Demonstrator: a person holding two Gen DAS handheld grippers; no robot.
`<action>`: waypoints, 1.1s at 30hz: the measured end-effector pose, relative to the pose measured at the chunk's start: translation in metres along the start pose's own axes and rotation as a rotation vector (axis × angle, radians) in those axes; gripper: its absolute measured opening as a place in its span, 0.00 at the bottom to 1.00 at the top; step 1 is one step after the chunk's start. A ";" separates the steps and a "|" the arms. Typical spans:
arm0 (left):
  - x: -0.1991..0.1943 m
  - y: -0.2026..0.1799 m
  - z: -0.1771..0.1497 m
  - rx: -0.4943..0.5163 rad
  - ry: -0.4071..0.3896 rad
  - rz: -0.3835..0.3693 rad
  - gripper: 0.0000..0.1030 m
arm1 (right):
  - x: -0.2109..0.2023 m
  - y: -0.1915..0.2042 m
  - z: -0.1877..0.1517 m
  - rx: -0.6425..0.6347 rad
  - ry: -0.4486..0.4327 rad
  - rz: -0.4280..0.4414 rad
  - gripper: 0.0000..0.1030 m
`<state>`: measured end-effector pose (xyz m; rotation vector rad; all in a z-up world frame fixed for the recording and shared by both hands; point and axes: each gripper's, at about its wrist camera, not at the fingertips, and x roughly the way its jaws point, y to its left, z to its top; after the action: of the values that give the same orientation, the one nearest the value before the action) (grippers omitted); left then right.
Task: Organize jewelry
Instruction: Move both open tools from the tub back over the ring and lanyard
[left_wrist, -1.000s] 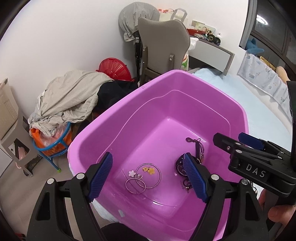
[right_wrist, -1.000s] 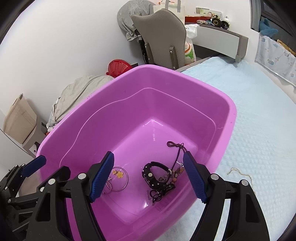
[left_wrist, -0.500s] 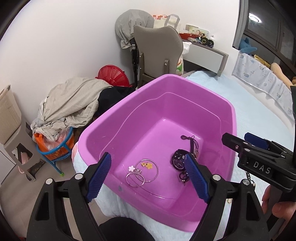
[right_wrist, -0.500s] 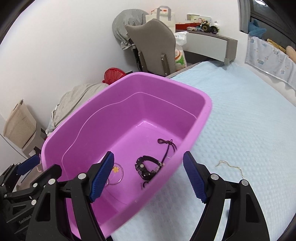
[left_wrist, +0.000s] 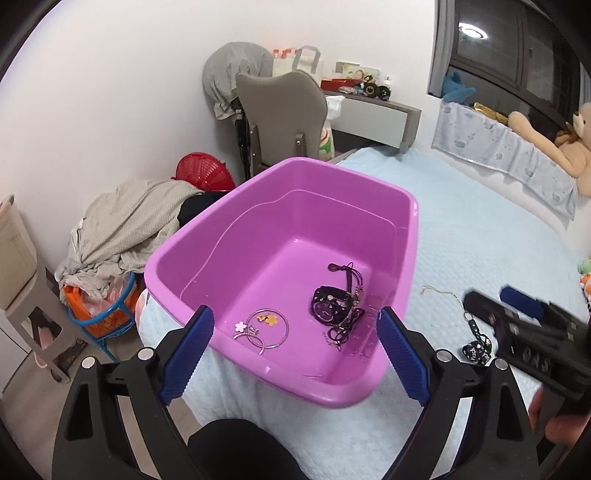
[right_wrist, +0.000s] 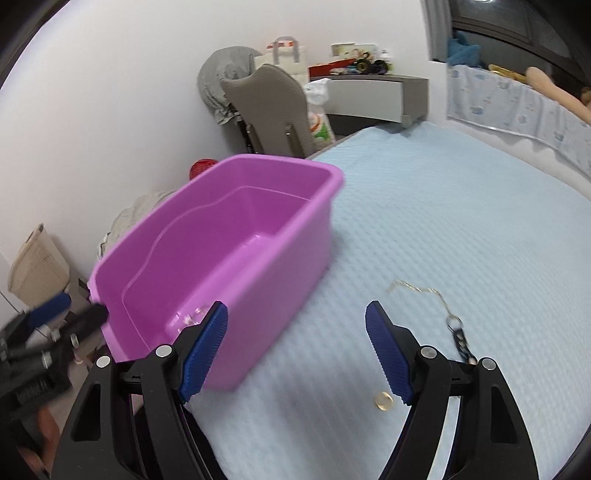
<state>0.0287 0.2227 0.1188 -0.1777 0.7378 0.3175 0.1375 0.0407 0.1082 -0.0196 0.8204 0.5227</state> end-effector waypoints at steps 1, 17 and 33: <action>-0.001 -0.003 -0.002 -0.001 0.002 -0.010 0.85 | -0.005 -0.005 -0.010 0.005 -0.002 -0.006 0.72; -0.015 -0.085 -0.061 0.075 0.022 -0.215 0.90 | -0.064 -0.105 -0.140 0.146 -0.002 -0.145 0.73; 0.071 -0.158 -0.138 0.102 0.170 -0.191 0.91 | -0.026 -0.180 -0.177 0.142 0.047 -0.176 0.73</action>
<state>0.0453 0.0531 -0.0222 -0.1790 0.8955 0.0831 0.0814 -0.1654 -0.0285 0.0266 0.8914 0.2986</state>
